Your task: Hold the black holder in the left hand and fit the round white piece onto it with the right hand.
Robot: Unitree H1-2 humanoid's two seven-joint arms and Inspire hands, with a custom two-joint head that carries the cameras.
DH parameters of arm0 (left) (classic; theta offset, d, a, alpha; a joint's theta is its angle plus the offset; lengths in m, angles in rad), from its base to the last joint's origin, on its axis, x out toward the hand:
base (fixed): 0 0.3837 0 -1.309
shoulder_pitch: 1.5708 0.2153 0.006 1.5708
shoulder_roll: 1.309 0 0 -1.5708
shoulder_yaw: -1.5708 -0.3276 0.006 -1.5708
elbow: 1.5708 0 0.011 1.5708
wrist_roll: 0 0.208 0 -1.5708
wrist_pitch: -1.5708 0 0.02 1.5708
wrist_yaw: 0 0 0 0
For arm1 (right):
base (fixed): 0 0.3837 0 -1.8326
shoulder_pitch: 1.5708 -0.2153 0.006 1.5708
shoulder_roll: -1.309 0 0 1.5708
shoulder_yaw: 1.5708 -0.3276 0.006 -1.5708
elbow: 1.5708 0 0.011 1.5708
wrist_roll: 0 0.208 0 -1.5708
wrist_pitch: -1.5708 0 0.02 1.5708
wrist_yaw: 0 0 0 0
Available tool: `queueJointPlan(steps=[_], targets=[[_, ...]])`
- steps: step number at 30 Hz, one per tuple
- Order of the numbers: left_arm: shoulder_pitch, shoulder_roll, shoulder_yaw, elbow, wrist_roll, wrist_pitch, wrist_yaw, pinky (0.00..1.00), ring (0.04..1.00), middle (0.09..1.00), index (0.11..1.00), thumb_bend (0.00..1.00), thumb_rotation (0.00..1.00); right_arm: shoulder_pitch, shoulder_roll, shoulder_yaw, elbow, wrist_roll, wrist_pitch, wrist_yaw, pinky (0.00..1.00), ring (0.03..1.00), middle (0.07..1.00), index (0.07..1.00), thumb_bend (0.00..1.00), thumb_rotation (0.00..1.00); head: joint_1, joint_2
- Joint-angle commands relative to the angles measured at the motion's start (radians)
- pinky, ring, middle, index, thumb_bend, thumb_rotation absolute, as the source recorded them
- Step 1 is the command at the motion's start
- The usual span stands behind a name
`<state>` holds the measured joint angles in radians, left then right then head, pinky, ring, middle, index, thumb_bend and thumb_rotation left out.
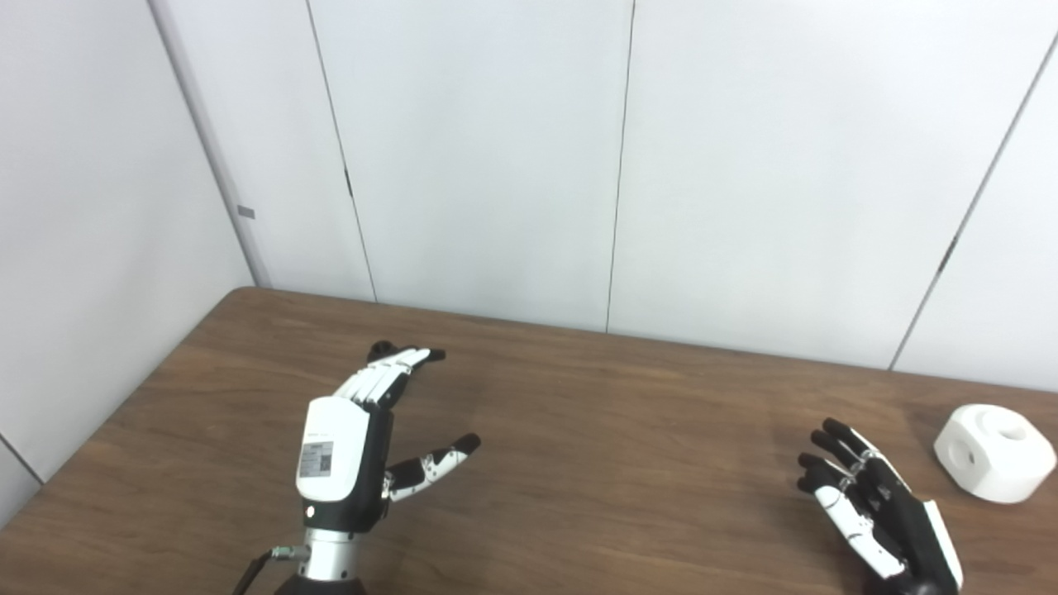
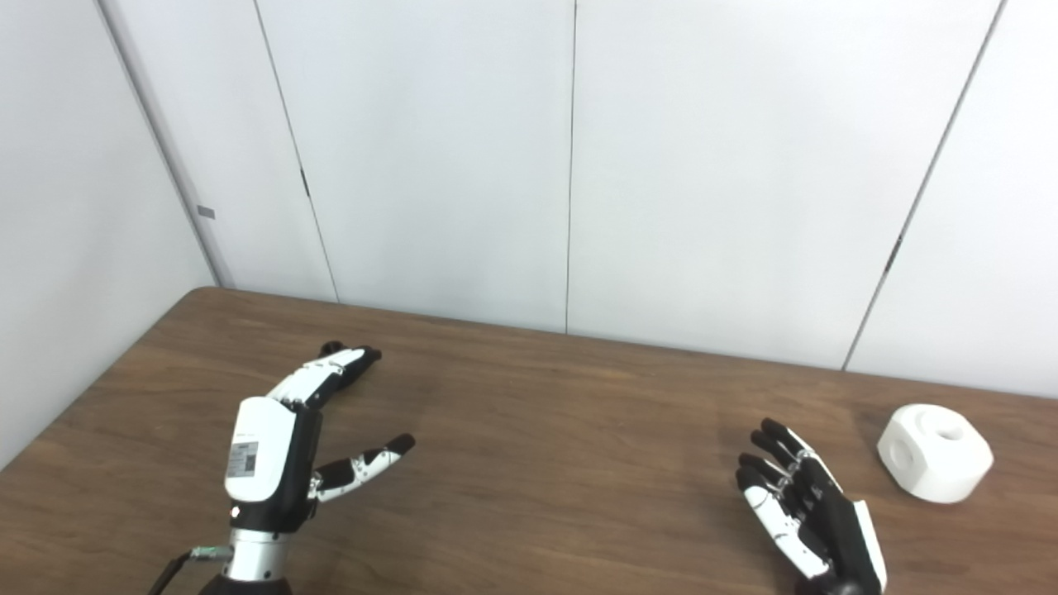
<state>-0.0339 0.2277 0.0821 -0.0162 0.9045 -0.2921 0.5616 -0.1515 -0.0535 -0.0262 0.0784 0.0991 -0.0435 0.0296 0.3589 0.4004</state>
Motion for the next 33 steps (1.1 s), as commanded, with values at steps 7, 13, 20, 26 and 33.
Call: queueJointPlan(steps=[7,13,20,26,33], targets=[[-0.04,0.077,-0.013,0.048,0.165,0.107,0.158,0.82,0.879,0.868,0.818,0.9,0.31,0.019,0.005,-0.007,0.075,0.004,-0.052,0.012,0.7,0.759,0.831,0.821,0.37,0.34,0.021,-0.011],[-0.055,0.114,0.007,0.101,0.154,0.207,0.163,0.89,0.909,0.893,0.859,0.89,0.39,0.02,0.004,-0.005,0.076,-0.011,-0.061,0.01,0.69,0.753,0.829,0.82,0.36,0.35,0.02,-0.008],[-0.089,0.159,0.028,0.199,0.066,0.243,0.161,0.88,0.91,0.909,0.889,0.91,0.47,0.025,0.002,-0.007,0.064,-0.006,-0.049,0.013,0.69,0.758,0.831,0.816,0.35,0.32,0.029,-0.006],[-0.11,0.172,0.038,0.235,-0.044,0.29,0.091,0.93,0.939,0.934,0.922,0.91,0.5,0.024,-0.001,-0.009,0.063,-0.002,-0.05,0.017,0.69,0.763,0.833,0.819,0.35,0.3,0.038,0.001],[-0.123,0.196,0.034,0.241,-0.137,0.317,-0.009,0.93,0.943,0.936,0.93,0.93,0.47,0.026,-0.003,-0.01,0.054,0.009,-0.04,0.024,0.7,0.769,0.833,0.813,0.36,0.33,0.046,0.009]])
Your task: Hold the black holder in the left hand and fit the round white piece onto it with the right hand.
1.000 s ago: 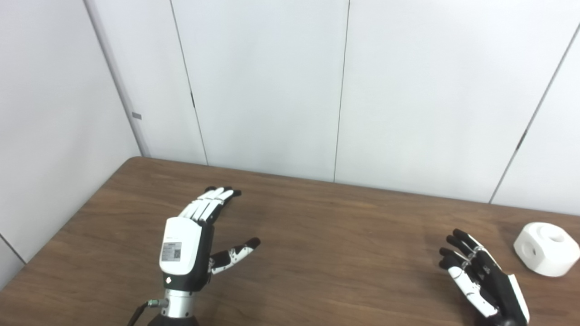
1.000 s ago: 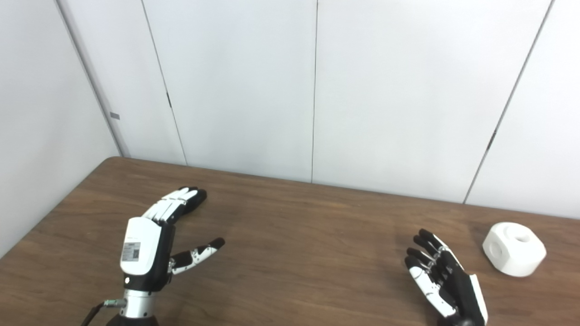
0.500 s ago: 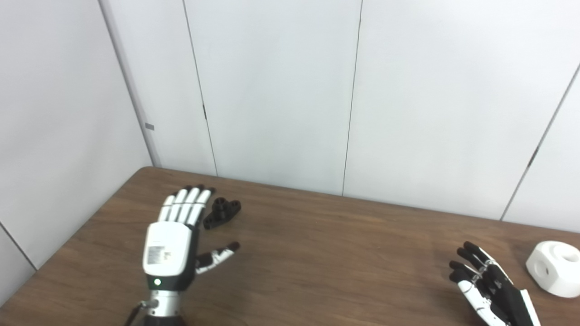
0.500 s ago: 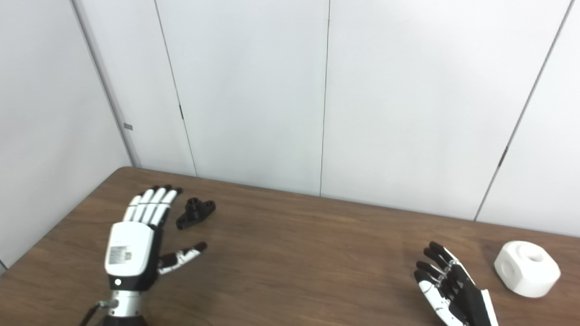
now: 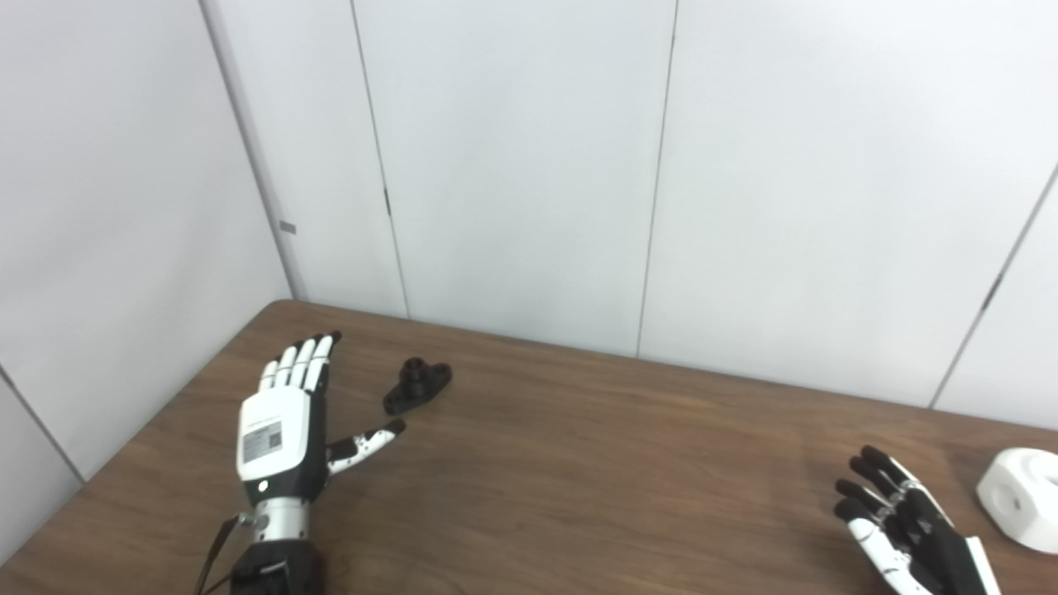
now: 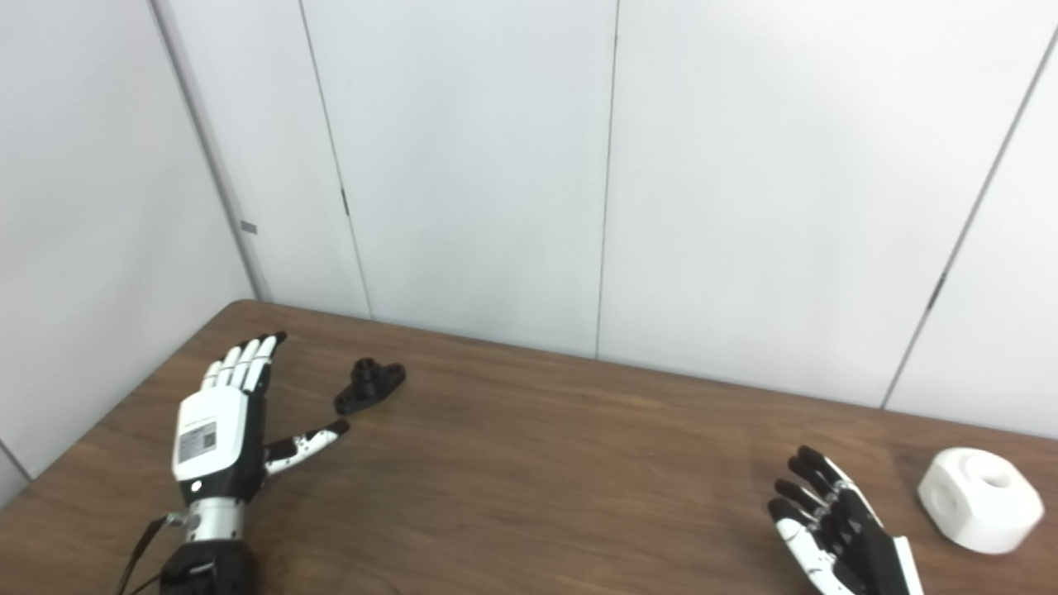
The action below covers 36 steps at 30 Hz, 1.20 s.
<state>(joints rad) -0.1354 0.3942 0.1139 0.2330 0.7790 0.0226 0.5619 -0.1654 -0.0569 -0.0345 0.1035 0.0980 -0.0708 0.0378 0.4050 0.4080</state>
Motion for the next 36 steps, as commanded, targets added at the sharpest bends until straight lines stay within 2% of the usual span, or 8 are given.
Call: queueJointPlan(steps=[1,8,12,17,22,32,36], targets=[[-0.022,0.034,-0.001,-0.01,-0.019,0.005,-0.023,0.92,0.94,0.933,0.927,0.93,0.48,0.04,-0.001,0.0,0.028,0.008,-0.012,0.016,0.7,0.771,0.834,0.812,0.36,0.33,0.0,0.001],[-0.022,0.065,-0.016,-0.027,-0.064,0.042,-0.142,0.94,0.951,0.935,0.905,0.96,0.46,0.04,0.001,0.002,0.02,0.005,-0.01,0.015,0.69,0.764,0.832,0.808,0.35,0.33,0.0,0.012],[-0.022,0.076,-0.022,-0.045,-0.087,0.073,-0.211,0.95,0.961,0.937,0.887,0.99,0.52,0.041,0.0,0.006,0.018,-0.007,-0.012,0.011,0.69,0.759,0.829,0.811,0.35,0.31,-0.002,0.019],[-0.027,0.077,-0.027,-0.051,-0.115,0.083,-0.264,0.96,0.964,0.939,0.861,0.98,0.47,0.042,0.0,0.006,0.008,-0.005,-0.004,0.013,0.68,0.755,0.816,0.803,0.36,0.33,-0.002,0.025],[-0.044,0.079,-0.041,-0.032,-0.125,0.079,-0.288,0.96,0.964,0.937,0.858,0.98,0.47,0.04,0.001,0.004,0.003,0.001,0.007,0.013,0.67,0.751,0.819,0.8,0.37,0.34,0.004,0.026],[-0.083,0.088,-0.059,0.025,-0.165,0.059,-0.298,0.95,0.947,0.915,0.819,0.96,0.39,0.04,0.001,0.004,-0.003,0.006,0.008,0.02,0.67,0.752,0.818,0.8,0.37,0.35,0.006,0.034],[-0.099,0.096,-0.071,0.043,-0.17,0.043,-0.295,0.95,0.94,0.908,0.815,0.94,0.38,0.038,0.001,-0.001,-0.001,0.018,0.01,0.026,0.67,0.754,0.822,0.801,0.37,0.35,0.01,0.03]])
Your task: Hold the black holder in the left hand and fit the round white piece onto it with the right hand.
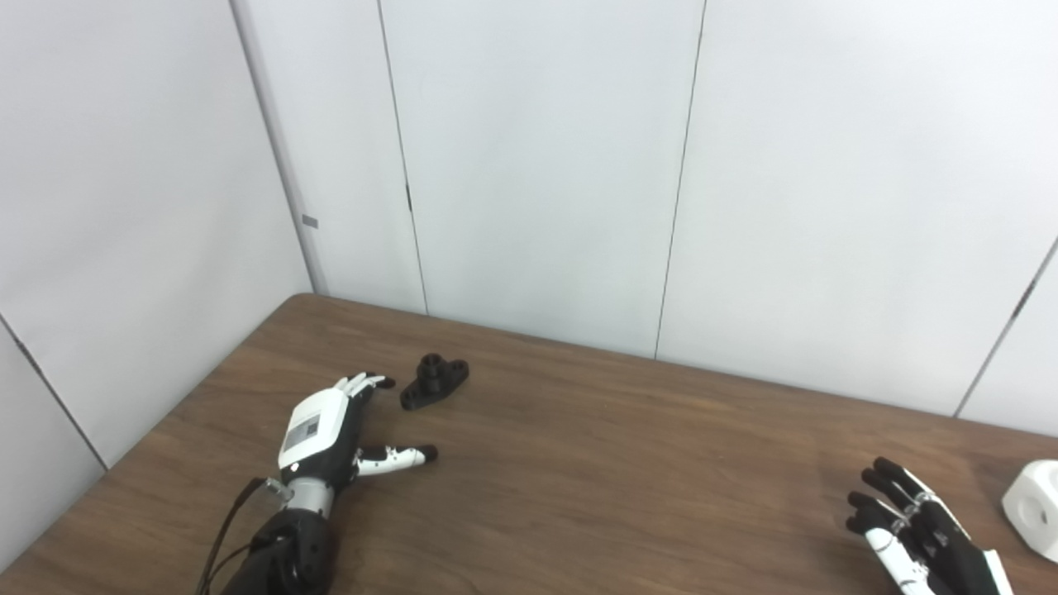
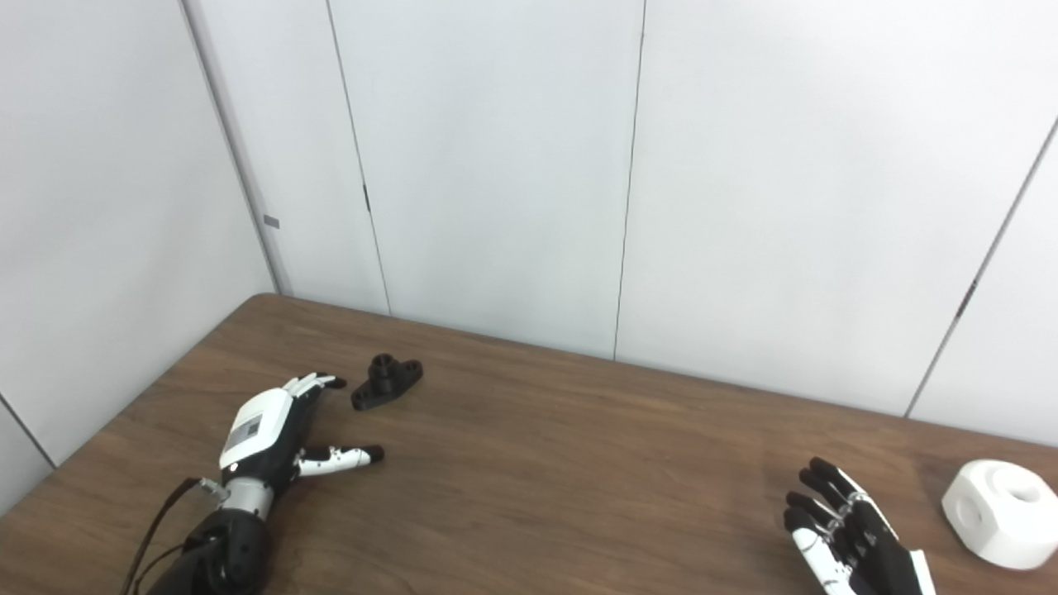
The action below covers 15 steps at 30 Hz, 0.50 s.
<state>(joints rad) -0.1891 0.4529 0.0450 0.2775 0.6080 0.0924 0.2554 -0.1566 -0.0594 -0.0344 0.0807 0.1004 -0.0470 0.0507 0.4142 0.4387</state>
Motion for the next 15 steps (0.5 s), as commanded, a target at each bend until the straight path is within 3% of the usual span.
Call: queueJointPlan(steps=[1,10,15], targets=[[-0.051,0.04,-0.005,0.008,0.001,-0.036,0.017,0.94,0.933,0.9,0.809,0.95,0.39,0.029,0.004,-0.003,0.022,0.017,-0.015,0.013,0.66,0.755,0.827,0.801,0.36,0.35,0.003,-0.001],[-0.087,0.062,-0.025,0.035,0.013,-0.056,0.026,0.91,0.918,0.884,0.811,0.97,0.41,0.039,0.003,-0.011,0.006,0.024,-0.013,0.018,0.67,0.761,0.833,0.801,0.36,0.37,0.017,-0.005],[-0.105,0.072,-0.033,0.039,0.015,-0.052,0.022,0.9,0.905,0.873,0.806,0.95,0.36,0.045,0.004,-0.01,-0.003,0.029,-0.014,0.024,0.67,0.758,0.833,0.807,0.36,0.39,0.02,-0.004]])
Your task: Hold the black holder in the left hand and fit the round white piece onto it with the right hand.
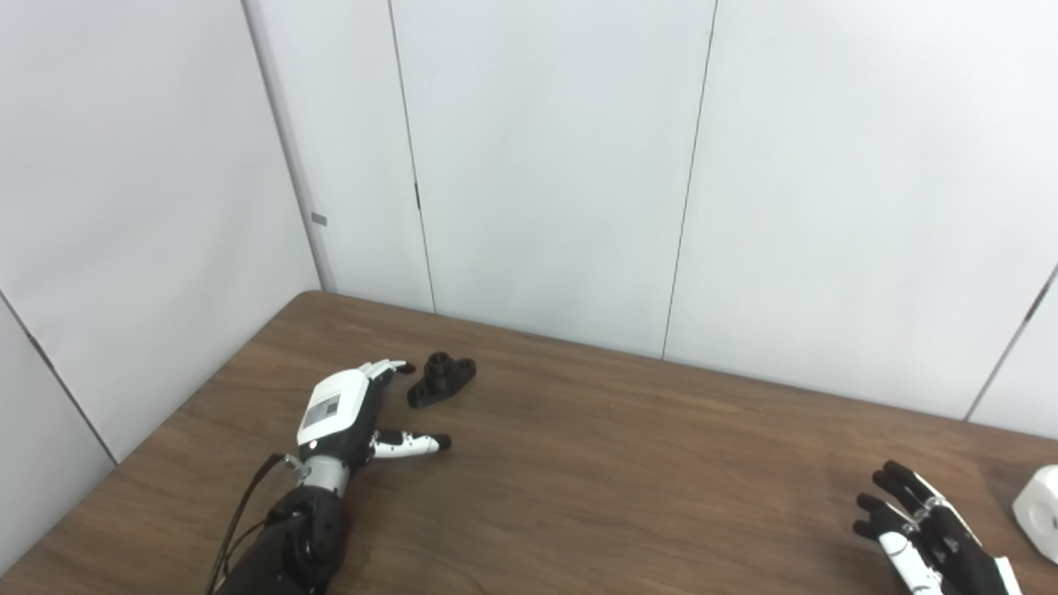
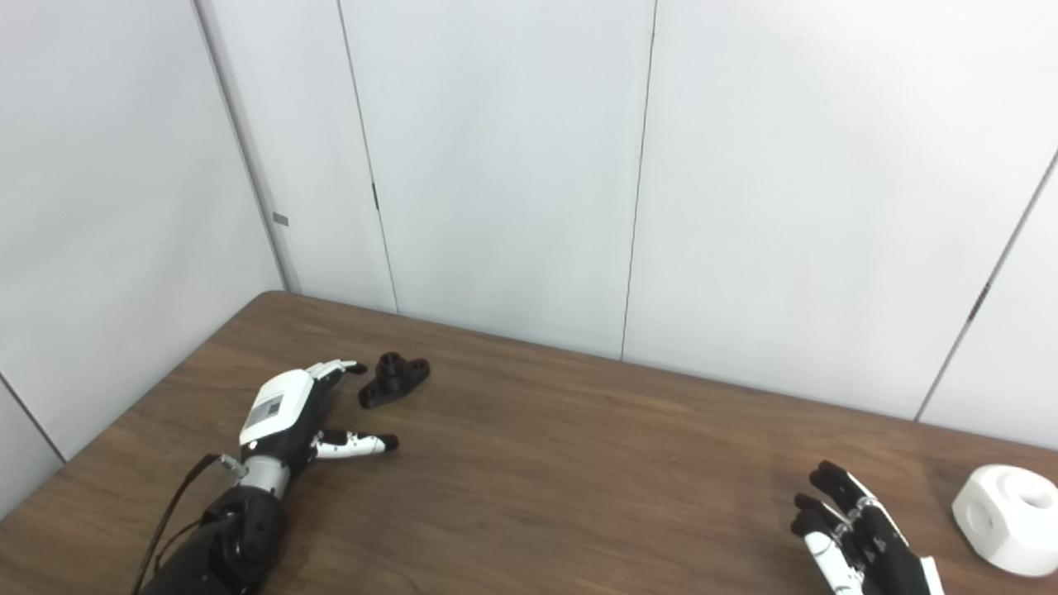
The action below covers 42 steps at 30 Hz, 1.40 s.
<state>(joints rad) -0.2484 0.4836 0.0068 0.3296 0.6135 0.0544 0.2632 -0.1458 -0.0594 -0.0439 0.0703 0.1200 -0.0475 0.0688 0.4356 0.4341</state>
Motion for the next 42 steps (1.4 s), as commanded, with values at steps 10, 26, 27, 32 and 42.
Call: queueJointPlan(steps=[10,26,27,32,42], targets=[[-0.08,0.068,-0.018,-0.011,0.009,-0.01,-0.018,0.9,0.896,0.866,0.807,0.95,0.38,0.047,0.011,-0.008,-0.039,0.032,0.016,0.012,0.68,0.77,0.841,0.811,0.34,0.4,0.009,0.007],[-0.107,0.083,-0.026,0.007,0.003,-0.006,-0.052,0.9,0.897,0.868,0.796,0.92,0.36,0.064,0.009,-0.012,-0.095,0.07,0.04,0.023,0.66,0.78,0.835,0.799,0.36,0.4,-0.003,0.027],[-0.11,0.081,-0.028,0.011,0.004,-0.007,-0.051,0.9,0.896,0.869,0.796,0.92,0.36,0.065,0.009,-0.012,-0.097,0.071,0.042,0.023,0.66,0.779,0.836,0.799,0.36,0.4,-0.005,0.028],[-0.124,0.076,-0.04,0.046,0.002,-0.029,-0.031,0.89,0.885,0.858,0.783,0.94,0.37,0.079,0.005,-0.012,-0.136,0.072,0.069,0.018,0.66,0.778,0.837,0.8,0.36,0.4,-0.014,0.042],[-0.128,0.051,-0.073,0.095,0.004,-0.026,-0.026,0.89,0.874,0.853,0.783,0.91,0.36,0.092,-0.018,-0.009,-0.195,0.08,0.098,0.031,0.65,0.768,0.829,0.79,0.39,0.42,-0.034,0.061]])
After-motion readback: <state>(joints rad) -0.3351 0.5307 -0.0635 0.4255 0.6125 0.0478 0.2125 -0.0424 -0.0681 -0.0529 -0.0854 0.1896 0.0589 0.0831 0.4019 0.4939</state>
